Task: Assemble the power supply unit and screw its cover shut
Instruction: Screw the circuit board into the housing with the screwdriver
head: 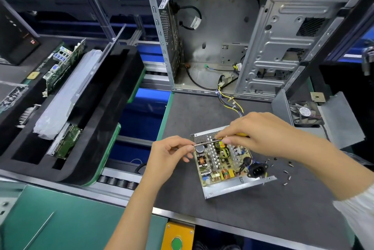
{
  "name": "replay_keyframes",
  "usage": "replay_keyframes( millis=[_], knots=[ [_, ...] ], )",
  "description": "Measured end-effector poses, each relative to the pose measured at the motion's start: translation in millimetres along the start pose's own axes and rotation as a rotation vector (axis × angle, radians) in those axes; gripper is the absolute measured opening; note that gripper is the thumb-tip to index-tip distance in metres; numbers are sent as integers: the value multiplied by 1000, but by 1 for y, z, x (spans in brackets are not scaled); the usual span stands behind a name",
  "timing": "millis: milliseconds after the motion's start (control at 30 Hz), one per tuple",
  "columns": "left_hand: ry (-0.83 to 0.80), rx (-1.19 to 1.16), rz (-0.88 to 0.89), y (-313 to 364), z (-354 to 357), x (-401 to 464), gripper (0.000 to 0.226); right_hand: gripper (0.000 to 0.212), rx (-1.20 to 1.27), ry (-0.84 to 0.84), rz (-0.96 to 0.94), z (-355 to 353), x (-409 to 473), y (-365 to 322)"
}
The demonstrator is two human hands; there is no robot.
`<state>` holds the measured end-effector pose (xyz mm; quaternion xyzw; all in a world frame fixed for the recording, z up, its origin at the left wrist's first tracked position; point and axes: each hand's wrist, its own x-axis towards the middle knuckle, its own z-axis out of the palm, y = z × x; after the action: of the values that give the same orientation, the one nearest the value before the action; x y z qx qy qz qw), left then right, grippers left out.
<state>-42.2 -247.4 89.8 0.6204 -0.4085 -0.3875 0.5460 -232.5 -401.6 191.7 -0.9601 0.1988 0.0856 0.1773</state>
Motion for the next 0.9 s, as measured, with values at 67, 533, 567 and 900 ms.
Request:
replay_keyframes(
  millis=[67,533,567,900],
  knots=[
    [5,-4,-16,-1,3,-4,23,25,168,-96,17,-4,0,3],
    [159,-352,-135,-24,29,-31,17,12,441,39,64,-13,4,4],
    [154,-350,-138,-25,29,-32,18,12,438,39,68,-14,4,3],
    [114,-325,-123,-25,28,-31,16,12,442,21,99,-14,0,0]
  ],
)
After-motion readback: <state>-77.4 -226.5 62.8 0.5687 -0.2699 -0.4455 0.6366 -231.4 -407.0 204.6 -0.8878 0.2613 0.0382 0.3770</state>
